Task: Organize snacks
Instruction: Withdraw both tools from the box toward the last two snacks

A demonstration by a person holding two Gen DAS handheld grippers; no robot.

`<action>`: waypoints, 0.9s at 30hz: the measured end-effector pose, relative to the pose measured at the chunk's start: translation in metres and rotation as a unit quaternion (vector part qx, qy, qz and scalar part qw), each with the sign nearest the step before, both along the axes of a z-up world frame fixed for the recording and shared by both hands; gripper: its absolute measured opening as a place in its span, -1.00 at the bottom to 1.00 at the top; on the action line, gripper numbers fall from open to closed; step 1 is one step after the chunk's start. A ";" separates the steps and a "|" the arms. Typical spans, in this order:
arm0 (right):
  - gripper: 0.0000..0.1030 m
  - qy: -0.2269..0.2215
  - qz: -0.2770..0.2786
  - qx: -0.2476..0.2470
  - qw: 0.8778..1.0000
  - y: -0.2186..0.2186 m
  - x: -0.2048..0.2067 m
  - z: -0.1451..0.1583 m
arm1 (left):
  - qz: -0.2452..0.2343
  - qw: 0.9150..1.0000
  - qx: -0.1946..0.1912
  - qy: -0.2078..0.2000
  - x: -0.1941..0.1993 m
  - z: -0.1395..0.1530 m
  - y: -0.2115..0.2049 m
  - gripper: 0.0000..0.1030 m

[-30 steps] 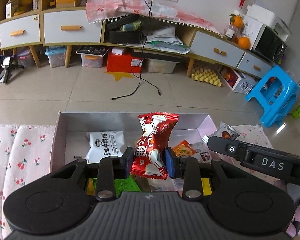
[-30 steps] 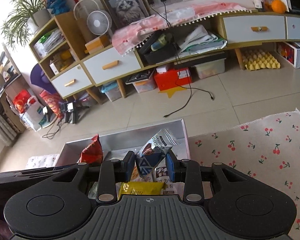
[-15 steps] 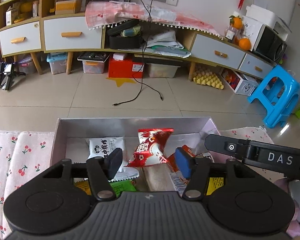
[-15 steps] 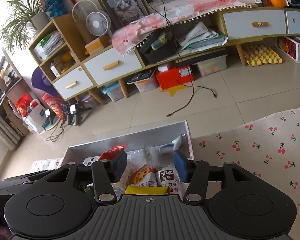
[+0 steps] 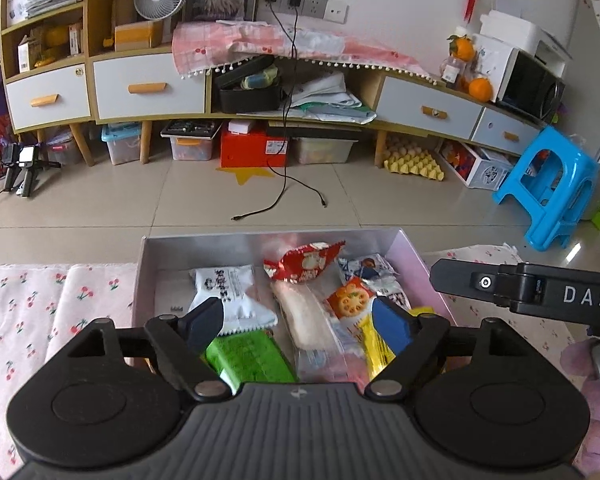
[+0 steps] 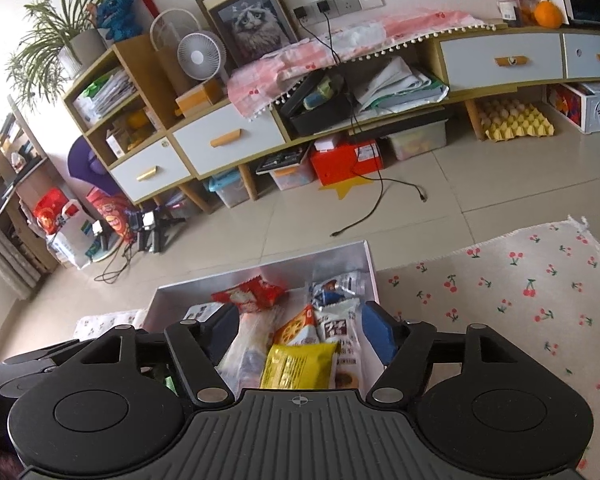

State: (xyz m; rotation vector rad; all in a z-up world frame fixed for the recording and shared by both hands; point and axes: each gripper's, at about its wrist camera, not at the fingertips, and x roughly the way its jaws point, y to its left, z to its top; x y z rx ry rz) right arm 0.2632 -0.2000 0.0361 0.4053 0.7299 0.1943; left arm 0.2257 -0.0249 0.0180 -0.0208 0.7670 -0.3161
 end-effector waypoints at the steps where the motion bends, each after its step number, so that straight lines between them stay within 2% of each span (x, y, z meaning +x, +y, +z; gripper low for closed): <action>1: 0.37 -0.001 0.001 -0.003 1.000 0.001 -0.005 0.003 | 0.000 1.000 0.002 0.000 -0.003 0.001 0.001 0.57; 9: 0.53 0.000 0.004 -0.014 1.000 0.000 -0.046 0.017 | -0.004 1.000 0.026 -0.003 -0.040 0.005 0.004 0.70; 15: 0.58 0.005 0.003 -0.028 1.000 -0.002 -0.077 0.022 | -0.003 0.999 0.051 -0.005 -0.067 0.004 0.008 0.77; 18: 0.67 0.006 0.000 -0.035 0.999 -0.002 -0.092 0.023 | 0.007 0.999 0.050 0.006 -0.079 0.001 0.011 0.81; 27: 0.70 0.026 0.006 -0.052 0.998 -0.001 -0.125 0.011 | 0.044 0.997 0.048 0.046 -0.101 -0.012 0.017 0.87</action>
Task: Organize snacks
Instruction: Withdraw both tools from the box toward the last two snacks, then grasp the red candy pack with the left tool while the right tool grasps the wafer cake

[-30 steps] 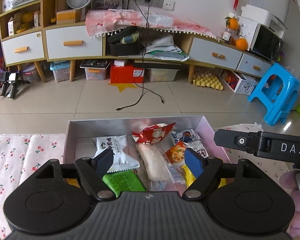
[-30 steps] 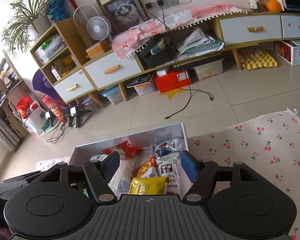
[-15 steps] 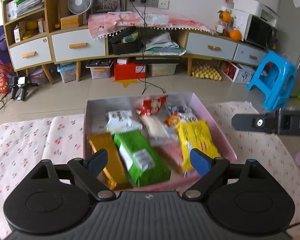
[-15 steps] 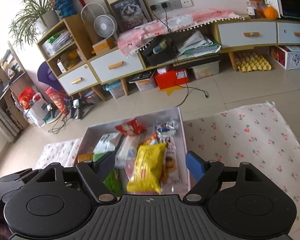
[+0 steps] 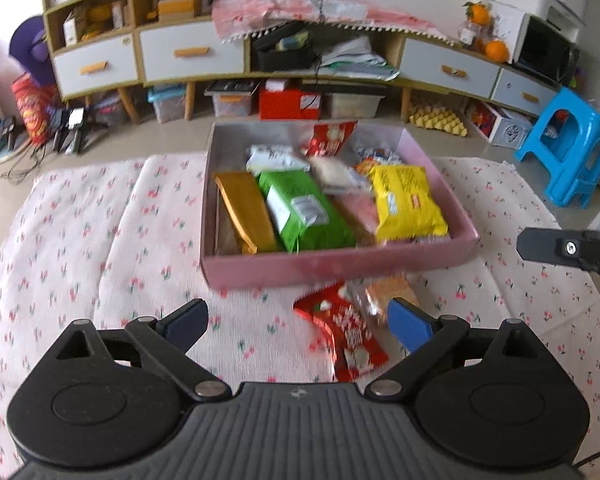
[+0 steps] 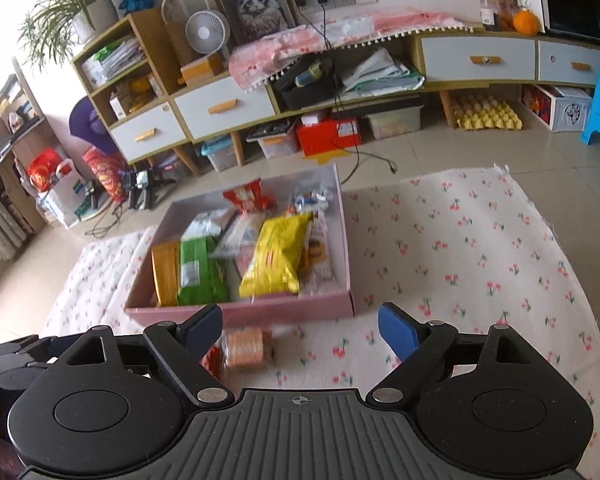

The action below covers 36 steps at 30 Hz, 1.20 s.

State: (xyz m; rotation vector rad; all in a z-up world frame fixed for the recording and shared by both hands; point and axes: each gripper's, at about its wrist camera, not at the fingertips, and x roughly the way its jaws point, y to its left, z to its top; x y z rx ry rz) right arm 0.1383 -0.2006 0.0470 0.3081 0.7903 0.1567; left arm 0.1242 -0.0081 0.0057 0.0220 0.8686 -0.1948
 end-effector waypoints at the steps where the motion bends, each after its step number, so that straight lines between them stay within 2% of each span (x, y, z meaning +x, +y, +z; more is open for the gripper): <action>1: 0.71 0.001 0.001 -0.001 1.000 0.001 -0.003 -0.002 | 0.002 1.000 -0.003 0.006 -0.002 -0.002 0.000 0.88; 5: 0.79 0.004 0.005 -0.012 1.000 0.003 -0.011 -0.009 | 0.004 1.000 -0.005 0.025 -0.009 -0.009 0.000 0.90; 10: 0.80 0.023 -0.003 -0.021 1.000 0.002 -0.014 -0.027 | 0.005 1.000 0.000 0.022 -0.017 -0.018 -0.002 0.92; 16: 0.80 0.058 -0.033 -0.027 0.997 -0.006 -0.012 -0.044 | 0.018 0.999 -0.025 0.008 -0.018 -0.029 -0.006 0.92; 21: 0.80 0.069 -0.048 -0.025 0.996 -0.011 -0.011 -0.051 | 0.002 1.000 -0.017 -0.010 -0.017 -0.037 -0.021 0.87; 26: 0.80 0.070 -0.044 -0.038 0.996 -0.008 -0.007 -0.057 | -0.010 1.000 0.001 -0.017 -0.012 -0.048 -0.030 0.58; 28: 0.80 0.072 -0.039 -0.045 0.996 -0.005 -0.005 -0.060 | -0.016 1.000 0.019 -0.011 -0.009 -0.053 -0.031 0.34; 32: 0.80 0.070 -0.032 -0.057 0.995 0.001 -0.003 -0.064 | -0.026 0.999 0.023 -0.018 -0.011 -0.053 -0.025 0.23; 33: 0.80 0.071 -0.031 -0.058 0.995 0.002 -0.002 -0.065 | -0.028 0.999 0.021 -0.019 -0.011 -0.052 -0.024 0.05; 35: 0.80 0.071 -0.030 -0.059 0.995 0.005 0.000 -0.067 | -0.035 0.999 0.020 -0.016 -0.012 -0.049 -0.021 -0.12; 36: 0.80 0.071 -0.029 -0.061 0.995 0.006 0.001 -0.067 | -0.039 0.999 0.021 -0.015 -0.012 -0.048 -0.020 -0.26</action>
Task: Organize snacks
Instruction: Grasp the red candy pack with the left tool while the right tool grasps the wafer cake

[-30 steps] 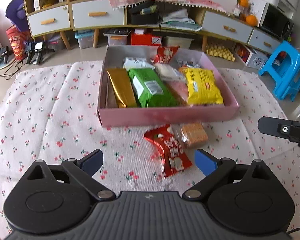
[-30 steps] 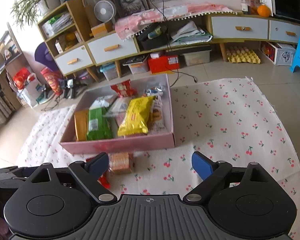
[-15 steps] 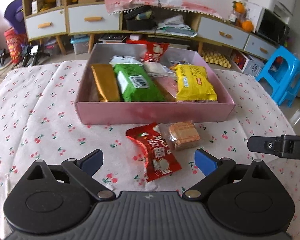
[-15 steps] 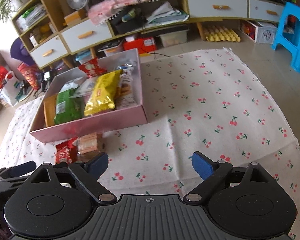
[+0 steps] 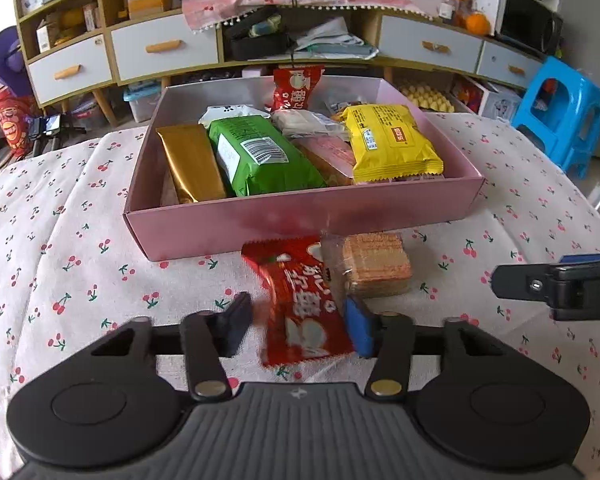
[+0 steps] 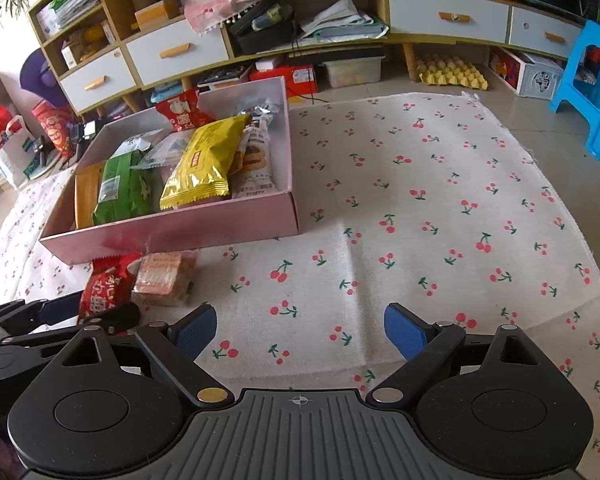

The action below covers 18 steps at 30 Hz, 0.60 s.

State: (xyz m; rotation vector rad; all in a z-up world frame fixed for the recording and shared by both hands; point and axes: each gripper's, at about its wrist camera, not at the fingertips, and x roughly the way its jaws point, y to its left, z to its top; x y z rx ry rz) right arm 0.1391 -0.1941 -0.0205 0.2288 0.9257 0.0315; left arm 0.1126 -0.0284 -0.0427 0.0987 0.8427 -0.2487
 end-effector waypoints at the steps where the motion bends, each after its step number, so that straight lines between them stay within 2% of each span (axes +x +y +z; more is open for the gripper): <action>1: 0.80 -0.001 0.000 -0.002 1.000 0.002 0.000 -0.001 | -0.003 1.000 0.001 0.002 -0.001 0.001 0.001 -0.26; 7: 0.80 0.000 0.014 0.003 1.000 0.015 0.005 -0.003 | -0.007 1.000 -0.007 0.021 -0.002 0.005 0.015 -0.32; 12: 0.80 0.004 0.022 0.034 0.999 0.030 0.009 -0.004 | 0.014 0.999 -0.021 0.038 0.002 0.007 0.034 -0.34; 18: 0.80 0.007 0.032 0.045 0.998 0.053 0.016 -0.008 | 0.033 0.998 -0.033 0.049 0.005 0.009 0.053 -0.34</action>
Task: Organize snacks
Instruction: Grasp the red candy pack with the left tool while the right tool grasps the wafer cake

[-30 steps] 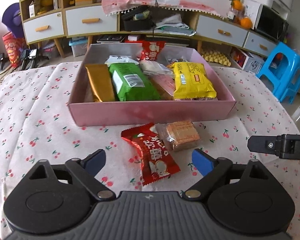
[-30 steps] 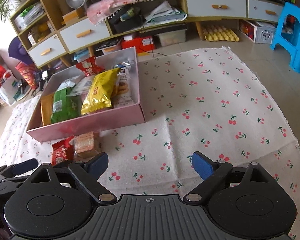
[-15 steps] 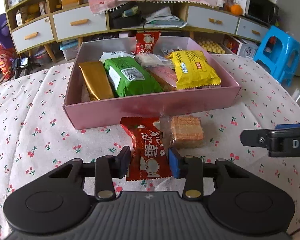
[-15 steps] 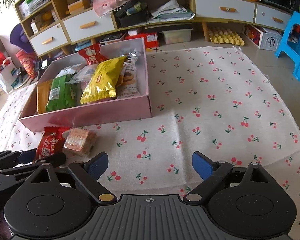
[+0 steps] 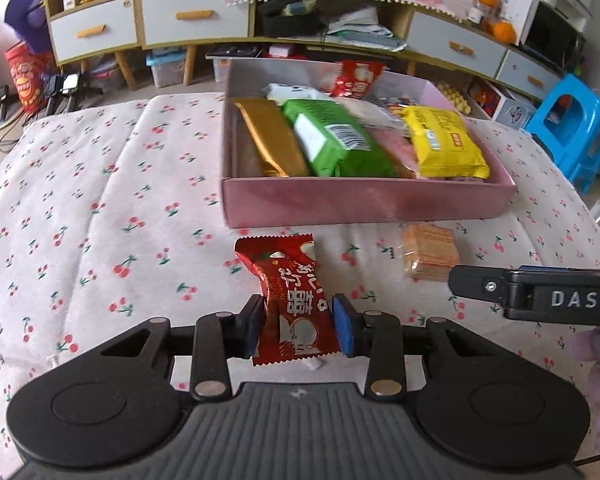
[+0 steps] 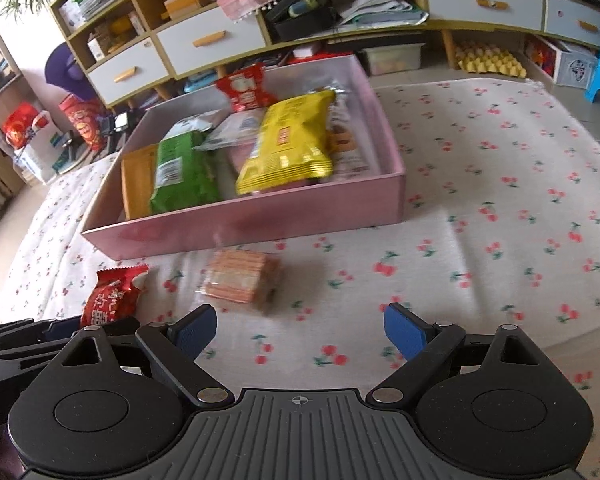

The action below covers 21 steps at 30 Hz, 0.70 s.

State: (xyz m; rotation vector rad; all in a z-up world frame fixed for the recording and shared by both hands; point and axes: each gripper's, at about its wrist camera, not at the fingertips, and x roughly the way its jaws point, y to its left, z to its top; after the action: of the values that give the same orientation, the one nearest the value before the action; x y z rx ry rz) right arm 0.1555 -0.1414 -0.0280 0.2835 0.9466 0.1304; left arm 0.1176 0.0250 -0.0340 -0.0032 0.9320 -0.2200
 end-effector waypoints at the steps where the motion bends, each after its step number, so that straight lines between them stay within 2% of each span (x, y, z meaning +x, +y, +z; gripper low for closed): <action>1: 0.80 -0.001 0.002 0.001 1.000 0.003 0.002 -0.001 | 0.003 1.000 -0.003 0.002 0.000 0.000 0.002 -0.34; 8: 0.80 -0.009 -0.003 0.015 1.000 0.023 0.009 -0.003 | 0.020 0.999 -0.021 0.012 0.001 0.003 0.015 -0.34; 14: 0.78 -0.021 -0.008 -0.007 1.000 0.037 0.013 -0.004 | 0.024 0.999 -0.023 0.016 0.002 0.004 0.021 -0.34; 21: 0.34 -0.022 -0.012 -0.042 0.999 0.045 0.015 -0.003 | 0.028 0.999 -0.026 0.017 0.003 0.005 0.027 -0.34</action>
State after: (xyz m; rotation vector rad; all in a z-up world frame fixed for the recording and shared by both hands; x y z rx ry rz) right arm 0.1710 -0.0964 -0.0312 0.2147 0.9021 0.0740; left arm 0.1209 0.0516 -0.0294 -0.0820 0.9591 -0.1935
